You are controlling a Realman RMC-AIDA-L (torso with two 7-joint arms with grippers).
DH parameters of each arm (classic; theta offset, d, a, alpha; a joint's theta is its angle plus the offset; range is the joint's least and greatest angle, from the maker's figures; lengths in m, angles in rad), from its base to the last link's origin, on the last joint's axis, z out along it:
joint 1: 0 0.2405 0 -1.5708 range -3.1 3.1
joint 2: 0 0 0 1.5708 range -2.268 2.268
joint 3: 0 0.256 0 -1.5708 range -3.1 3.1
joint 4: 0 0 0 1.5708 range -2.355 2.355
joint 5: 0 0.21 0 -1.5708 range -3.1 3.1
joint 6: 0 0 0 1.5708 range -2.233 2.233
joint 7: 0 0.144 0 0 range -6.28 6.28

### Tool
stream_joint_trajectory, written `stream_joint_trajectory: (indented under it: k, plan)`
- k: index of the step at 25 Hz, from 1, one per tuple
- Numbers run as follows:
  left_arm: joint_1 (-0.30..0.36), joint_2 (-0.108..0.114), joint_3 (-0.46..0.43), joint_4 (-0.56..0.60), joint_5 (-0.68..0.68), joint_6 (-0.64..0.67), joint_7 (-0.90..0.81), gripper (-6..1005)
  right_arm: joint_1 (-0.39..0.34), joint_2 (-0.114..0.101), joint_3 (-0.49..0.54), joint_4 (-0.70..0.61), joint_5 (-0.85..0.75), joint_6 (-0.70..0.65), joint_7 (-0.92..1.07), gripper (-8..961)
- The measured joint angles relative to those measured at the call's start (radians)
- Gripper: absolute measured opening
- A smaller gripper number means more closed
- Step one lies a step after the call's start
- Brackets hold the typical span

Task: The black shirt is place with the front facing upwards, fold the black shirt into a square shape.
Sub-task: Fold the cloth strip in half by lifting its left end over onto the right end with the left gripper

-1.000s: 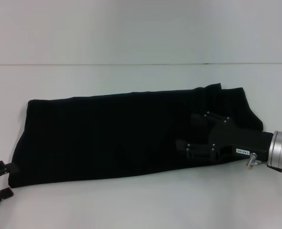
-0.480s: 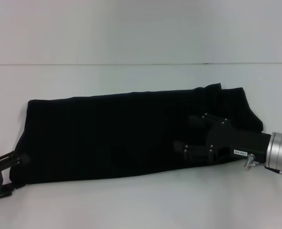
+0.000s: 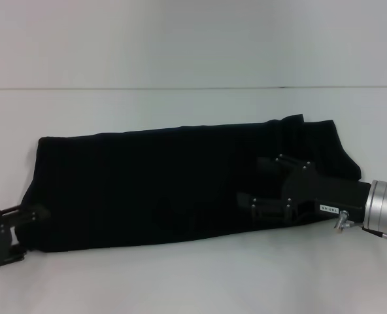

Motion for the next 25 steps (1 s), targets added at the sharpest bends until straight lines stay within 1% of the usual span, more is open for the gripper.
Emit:
stream_joint_trajectory:
  k: [1,2,5,10,16,25]
  plan:
    - [-0.004,0.004,0.026,0.003,0.001,0.004,-0.012,714,0.000,0.000,0.000,0.000,0.001,0.000,0.000,942]
    - [-0.014,0.010,0.073,0.008,0.002,0.006,-0.035,711,0.000,0.000,0.000,0.000,0.003,0.000,0.000,942]
    - [-0.023,0.012,0.089,0.016,0.003,0.007,-0.041,700,0.000,0.000,0.000,0.000,0.011,0.001,0.000,942]
    - [-0.029,0.004,0.090,0.033,0.003,0.002,-0.030,506,0.000,0.000,0.000,0.000,0.013,-0.001,0.000,942]
    - [-0.028,0.005,0.091,0.036,0.015,-0.006,-0.038,257,0.000,0.000,0.000,0.009,0.014,-0.002,0.000,942]
    - [-0.019,0.003,0.076,0.038,0.016,-0.024,-0.025,83,0.000,0.000,-0.001,0.010,0.014,-0.002,0.000,941]
